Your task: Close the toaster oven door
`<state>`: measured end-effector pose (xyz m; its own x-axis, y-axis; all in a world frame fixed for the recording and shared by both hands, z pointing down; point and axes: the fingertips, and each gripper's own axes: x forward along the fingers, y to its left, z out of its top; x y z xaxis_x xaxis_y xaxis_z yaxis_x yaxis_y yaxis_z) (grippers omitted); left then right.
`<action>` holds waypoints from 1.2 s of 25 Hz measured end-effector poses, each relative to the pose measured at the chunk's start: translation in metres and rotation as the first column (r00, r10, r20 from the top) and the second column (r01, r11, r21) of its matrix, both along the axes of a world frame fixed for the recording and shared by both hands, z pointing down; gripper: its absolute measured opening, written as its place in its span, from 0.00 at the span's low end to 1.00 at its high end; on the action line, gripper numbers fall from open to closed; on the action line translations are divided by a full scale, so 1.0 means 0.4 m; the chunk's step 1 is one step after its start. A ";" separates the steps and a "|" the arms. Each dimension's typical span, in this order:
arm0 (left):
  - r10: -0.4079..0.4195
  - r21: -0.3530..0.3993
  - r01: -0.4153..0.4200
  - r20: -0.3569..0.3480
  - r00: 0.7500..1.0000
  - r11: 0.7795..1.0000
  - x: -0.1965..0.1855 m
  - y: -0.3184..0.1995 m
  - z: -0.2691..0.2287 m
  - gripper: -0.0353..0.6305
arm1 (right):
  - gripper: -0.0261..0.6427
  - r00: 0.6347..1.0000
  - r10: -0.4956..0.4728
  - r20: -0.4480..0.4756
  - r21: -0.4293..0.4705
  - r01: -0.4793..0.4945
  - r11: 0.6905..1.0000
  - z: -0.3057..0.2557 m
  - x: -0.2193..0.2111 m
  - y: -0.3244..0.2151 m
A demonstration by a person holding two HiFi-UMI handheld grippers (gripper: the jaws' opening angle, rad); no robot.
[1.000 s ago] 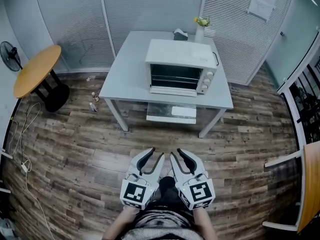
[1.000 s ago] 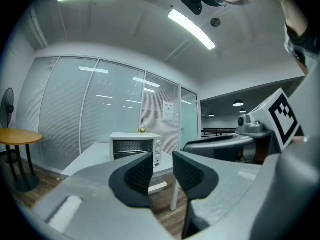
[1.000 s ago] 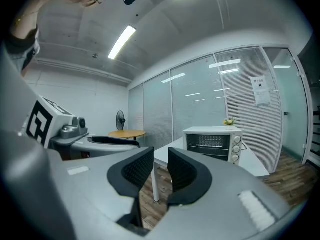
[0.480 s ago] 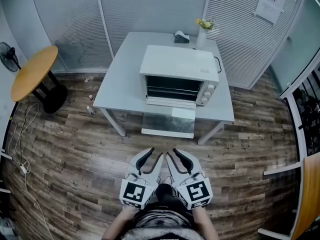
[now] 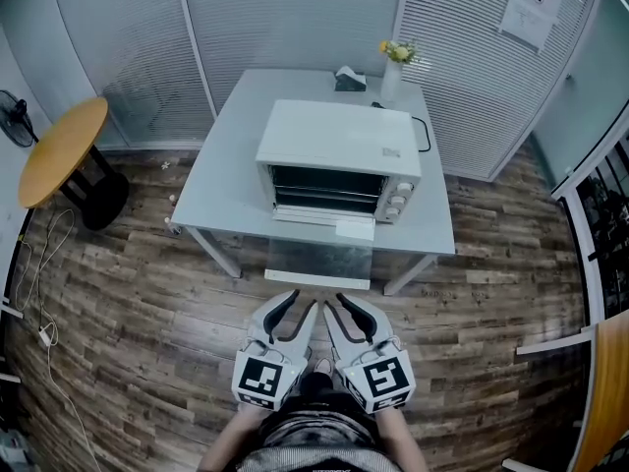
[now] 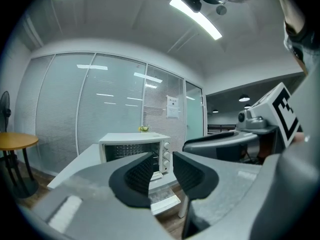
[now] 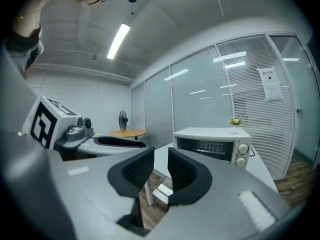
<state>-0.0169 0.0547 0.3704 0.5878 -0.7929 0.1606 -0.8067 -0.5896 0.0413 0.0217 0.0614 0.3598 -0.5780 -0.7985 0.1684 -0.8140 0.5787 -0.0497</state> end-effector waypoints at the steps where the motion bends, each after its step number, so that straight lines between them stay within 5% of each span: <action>1: -0.004 0.003 0.004 0.001 1.000 1.000 0.004 -0.008 -0.001 0.23 | 0.16 1.000 -0.004 0.000 0.002 0.004 1.000 0.002 0.005 -0.009; 14: -0.006 0.012 0.006 -0.004 1.000 1.000 0.021 -0.095 -0.012 0.23 | 0.16 1.000 0.003 0.008 -0.009 -0.003 1.000 0.011 0.025 -0.097; 30: 0.121 0.017 -0.122 0.017 0.992 0.992 0.006 -0.301 -0.003 0.23 | 0.15 0.995 0.100 -0.014 -0.011 -0.100 0.995 0.023 0.000 -0.295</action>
<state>-0.0144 -0.0658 0.3694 0.6774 -0.7186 0.1572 -0.7295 -0.6838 0.0178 0.0216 -0.0567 0.3690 -0.4932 -0.8500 0.1849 -0.8683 0.4941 -0.0446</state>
